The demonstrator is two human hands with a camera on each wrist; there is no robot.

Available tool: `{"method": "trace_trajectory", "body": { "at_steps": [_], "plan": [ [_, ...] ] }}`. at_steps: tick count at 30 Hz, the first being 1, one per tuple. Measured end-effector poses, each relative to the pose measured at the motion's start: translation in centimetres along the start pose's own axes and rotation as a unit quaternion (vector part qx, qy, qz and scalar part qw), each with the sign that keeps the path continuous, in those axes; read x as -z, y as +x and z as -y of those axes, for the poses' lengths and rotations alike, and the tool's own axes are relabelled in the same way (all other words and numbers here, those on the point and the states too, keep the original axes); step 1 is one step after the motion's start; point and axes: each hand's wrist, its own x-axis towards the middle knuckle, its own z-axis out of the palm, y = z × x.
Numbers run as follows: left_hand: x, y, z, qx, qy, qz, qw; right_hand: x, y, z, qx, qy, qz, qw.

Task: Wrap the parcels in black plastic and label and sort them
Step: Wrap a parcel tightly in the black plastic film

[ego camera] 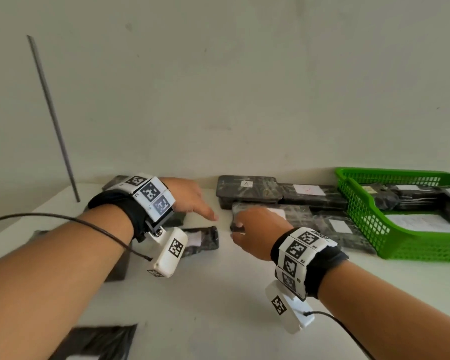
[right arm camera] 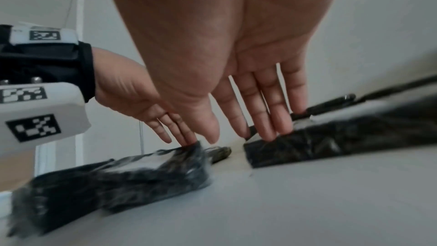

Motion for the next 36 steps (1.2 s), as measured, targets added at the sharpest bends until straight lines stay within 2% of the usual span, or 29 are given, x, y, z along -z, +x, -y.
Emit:
{"method": "trace_trajectory", "body": {
  "at_steps": [2,4,10,12,14,17,20,22,24,26,27,29,31,33,34,36],
  "plan": [
    [-0.8,-2.5,0.2,0.010,0.076,0.041,0.996,-1.3,-0.9,0.9,-0.009,0.004,0.053,0.999],
    [-1.6,-3.9,0.1,0.009,0.093,0.049,0.994,-2.3,-1.6,1.1,-0.018,0.003,0.072,0.997],
    [-4.3,-5.8,-0.9,-0.029,0.139,-0.012,0.990,-2.0,-4.0,1.4,-0.056,0.015,0.082,0.995],
    [-4.5,-6.7,-1.2,-0.046,0.103,-0.035,0.993,-1.4,-4.7,1.1,-0.060,0.057,0.066,0.994],
    [-4.2,-7.9,-1.7,-0.067,0.060,-0.055,0.994,-0.6,-5.5,0.6,-0.062,0.151,0.026,0.986],
    [-3.6,-10.2,-2.7,-0.116,-0.009,-0.072,0.991,1.0,-7.0,0.5,-0.028,0.234,-0.008,0.972],
    [-2.6,-12.2,-3.6,-0.179,-0.119,-0.079,0.973,2.8,-8.8,0.4,0.016,0.282,-0.047,0.958],
    [-1.7,-13.6,-4.2,-0.214,-0.193,-0.119,0.950,4.2,-10.3,0.2,0.039,0.346,-0.098,0.932],
    [-0.7,-14.8,-4.9,-0.242,-0.275,-0.176,0.914,5.9,-11.8,-0.4,0.052,0.409,-0.158,0.897],
    [0.2,-15.7,-5.6,-0.243,-0.344,-0.222,0.879,7.9,-13.4,-0.9,0.060,0.454,-0.204,0.865],
    [0.8,-16.2,-6.1,-0.240,-0.378,-0.218,0.867,8.9,-14.2,-1.2,0.063,0.475,-0.219,0.850],
    [1.7,-17.1,-7.3,-0.256,-0.469,-0.156,0.831,10.7,-15.4,-1.7,0.076,0.515,-0.241,0.819],
    [2.6,-18.4,-8.8,-0.291,-0.568,-0.115,0.762,12.4,-16.4,-2.2,0.106,0.565,-0.254,0.778],
    [3.6,-19.3,-10.0,-0.311,-0.629,-0.130,0.700,13.9,-17.3,-2.1,0.146,0.631,-0.255,0.718],
    [4.1,-19.7,-10.4,-0.318,-0.641,-0.147,0.683,14.7,-17.7,-2.0,0.166,0.649,-0.259,0.695],
    [5.1,-20.3,-11.0,-0.331,-0.627,-0.194,0.677,15.8,-18.4,-1.5,0.194,0.646,-0.289,0.680]
  ]
}}
